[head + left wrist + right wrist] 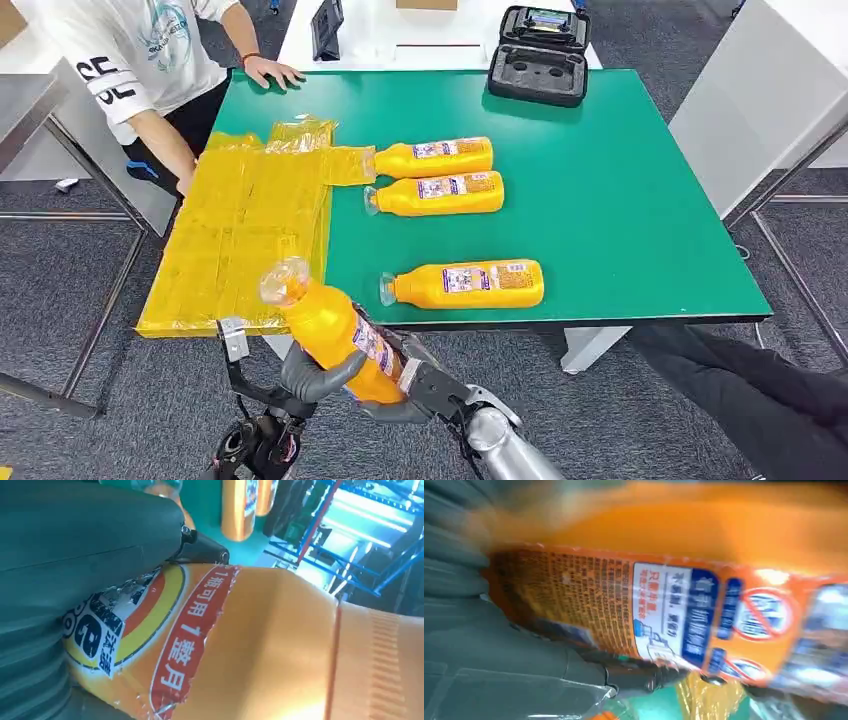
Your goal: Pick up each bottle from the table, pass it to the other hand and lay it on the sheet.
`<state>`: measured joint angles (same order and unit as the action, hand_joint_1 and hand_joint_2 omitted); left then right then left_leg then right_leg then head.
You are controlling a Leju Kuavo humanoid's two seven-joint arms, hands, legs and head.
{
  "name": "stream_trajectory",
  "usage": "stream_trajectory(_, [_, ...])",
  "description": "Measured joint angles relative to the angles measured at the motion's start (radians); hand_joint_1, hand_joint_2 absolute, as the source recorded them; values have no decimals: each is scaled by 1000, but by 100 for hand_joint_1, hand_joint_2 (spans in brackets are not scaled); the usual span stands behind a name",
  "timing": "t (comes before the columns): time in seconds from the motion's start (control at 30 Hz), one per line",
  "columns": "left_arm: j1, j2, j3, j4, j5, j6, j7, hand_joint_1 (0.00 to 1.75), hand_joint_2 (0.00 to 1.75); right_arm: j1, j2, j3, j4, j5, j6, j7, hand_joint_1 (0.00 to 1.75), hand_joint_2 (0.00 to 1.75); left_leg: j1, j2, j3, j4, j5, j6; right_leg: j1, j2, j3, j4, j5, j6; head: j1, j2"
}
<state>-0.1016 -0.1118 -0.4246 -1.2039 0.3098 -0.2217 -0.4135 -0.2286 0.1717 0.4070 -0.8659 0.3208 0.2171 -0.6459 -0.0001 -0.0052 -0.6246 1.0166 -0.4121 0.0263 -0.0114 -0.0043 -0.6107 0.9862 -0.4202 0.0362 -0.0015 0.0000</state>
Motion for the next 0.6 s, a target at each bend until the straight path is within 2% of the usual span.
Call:
stream_trajectory(0.33, [2, 0, -10, -37, -23, 53, 0, 175, 175, 23, -4, -1, -63, -51, -32, 31, 0, 0, 0, 0, 0, 0, 0, 0, 0, 0, 0, 0, 0, 0, 0, 0])
stream_trajectory(0.43, [-1, 1, -8, -45, -54, 106, -20, 175, 175, 27, -8, -1, -88, -58, -31, 33, 0, 0, 0, 0, 0, 0, 0, 0, 0, 0, 0, 0, 0, 0, 0, 0])
stream_trajectory(0.6, [-39, 12, 31, -50, -172, 278, -64, 175, 175, 31, -14, -1, -135, -72, -15, 26, 0, 0, 0, 0, 0, 0, 0, 0, 0, 0, 0, 0, 0, 0, 0, 0])
